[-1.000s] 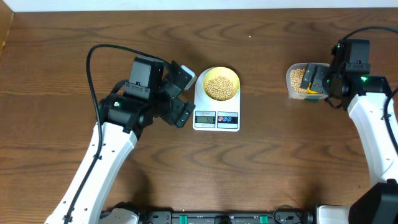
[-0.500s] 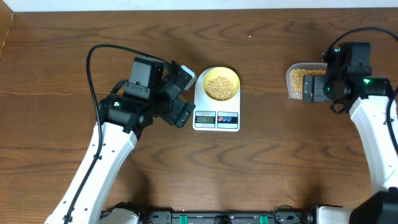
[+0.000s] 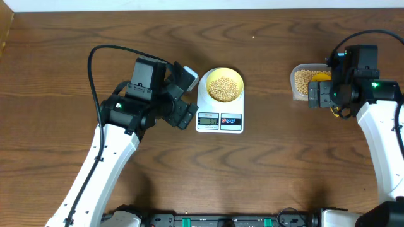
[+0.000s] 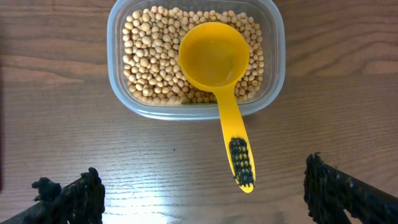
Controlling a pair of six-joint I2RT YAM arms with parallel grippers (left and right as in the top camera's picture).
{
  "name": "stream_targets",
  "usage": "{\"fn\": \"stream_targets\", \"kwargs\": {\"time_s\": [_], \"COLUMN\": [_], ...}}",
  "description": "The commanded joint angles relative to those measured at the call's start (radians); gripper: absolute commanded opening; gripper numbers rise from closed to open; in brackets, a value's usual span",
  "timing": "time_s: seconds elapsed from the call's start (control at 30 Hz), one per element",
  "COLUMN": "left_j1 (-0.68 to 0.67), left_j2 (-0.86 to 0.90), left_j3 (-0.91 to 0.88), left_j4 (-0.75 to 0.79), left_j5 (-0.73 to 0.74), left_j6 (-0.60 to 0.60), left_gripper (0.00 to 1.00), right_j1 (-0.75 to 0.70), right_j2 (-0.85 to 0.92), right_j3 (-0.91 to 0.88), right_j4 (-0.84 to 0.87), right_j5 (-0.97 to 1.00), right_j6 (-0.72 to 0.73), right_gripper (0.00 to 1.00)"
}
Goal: Scoop item into bowl and weigh 50g on scale
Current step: 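Open the right gripper to release the scoop in the tub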
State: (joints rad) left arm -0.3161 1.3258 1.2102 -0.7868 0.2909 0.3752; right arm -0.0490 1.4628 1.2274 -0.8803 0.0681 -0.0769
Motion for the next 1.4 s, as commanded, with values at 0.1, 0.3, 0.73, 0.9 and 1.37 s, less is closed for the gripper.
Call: {"fn": "stream_targets", "kwargs": {"time_s": [0.1, 0.3, 0.73, 0.9, 1.37], "left_j1": [0.000, 0.000, 0.000, 0.000, 0.000], "left_j2": [-0.006, -0.006, -0.006, -0.006, -0.006], "left_j3": [-0.014, -0.014, -0.014, -0.014, -0.014], "left_j4": [-0.002, -0.002, -0.003, -0.002, -0.003], "left_j5": [0.015, 0.015, 0.015, 0.015, 0.015], "left_j6": [0.017, 0.017, 0.017, 0.017, 0.017], "left_gripper": [0.89, 0.89, 0.89, 0.89, 0.89], "right_j1": [0.002, 0.002, 0.002, 0.002, 0.002], "right_j2": [-0.055, -0.158, -0.183, -0.183, -0.183], "right_j3": [0.016, 0.034, 0.034, 0.034, 0.034], "right_j4": [-0.031, -0.055, -0.059, -0.059, -0.059], "right_j5": [0.007, 0.008, 0.001, 0.001, 0.001], "right_j6": [-0.006, -0.006, -0.006, -0.006, -0.006], "right_gripper": [0.99, 0.99, 0.99, 0.99, 0.99]}}
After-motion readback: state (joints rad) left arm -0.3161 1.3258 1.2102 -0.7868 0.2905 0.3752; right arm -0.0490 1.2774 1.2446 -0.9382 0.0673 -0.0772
